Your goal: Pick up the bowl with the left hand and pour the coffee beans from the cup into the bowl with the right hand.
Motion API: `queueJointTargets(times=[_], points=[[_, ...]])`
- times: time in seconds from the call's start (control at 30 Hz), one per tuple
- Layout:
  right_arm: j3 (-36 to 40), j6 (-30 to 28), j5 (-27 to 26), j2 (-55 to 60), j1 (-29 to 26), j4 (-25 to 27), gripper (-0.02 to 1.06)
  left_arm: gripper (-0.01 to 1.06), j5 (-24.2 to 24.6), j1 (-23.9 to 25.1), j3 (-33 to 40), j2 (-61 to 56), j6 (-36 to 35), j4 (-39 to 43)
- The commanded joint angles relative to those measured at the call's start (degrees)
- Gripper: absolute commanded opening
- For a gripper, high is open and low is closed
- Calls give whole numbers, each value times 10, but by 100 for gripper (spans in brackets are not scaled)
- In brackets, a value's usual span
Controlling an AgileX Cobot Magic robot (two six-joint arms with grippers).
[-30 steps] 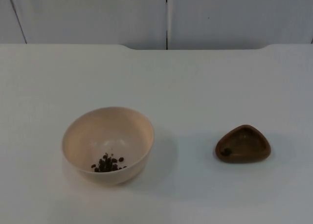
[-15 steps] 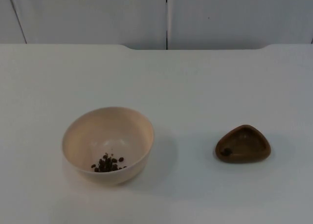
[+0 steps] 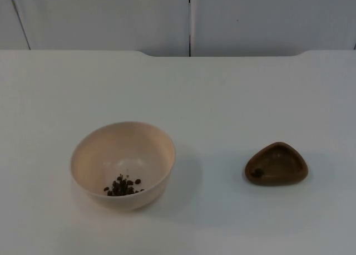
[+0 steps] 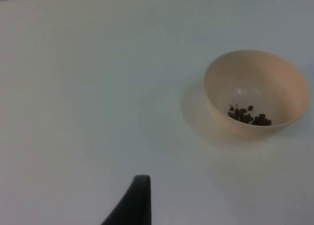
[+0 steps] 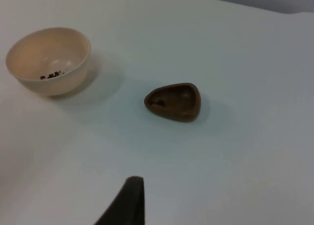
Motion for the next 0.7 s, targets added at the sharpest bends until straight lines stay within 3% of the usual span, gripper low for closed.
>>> queueJointTargets(times=[0.0, 0.43, 0.67], points=[[1, 0, -7, -2, -2, -2, 105, 105, -4, 2, 2, -3, -3, 2], [1, 0, -7, -2, -13, -2, 105, 105, -4, 2, 2, -3, -3, 2], [1, 0, -7, -2, -98, 0, 105, 105, -4, 2, 2, -31, -3, 2]])
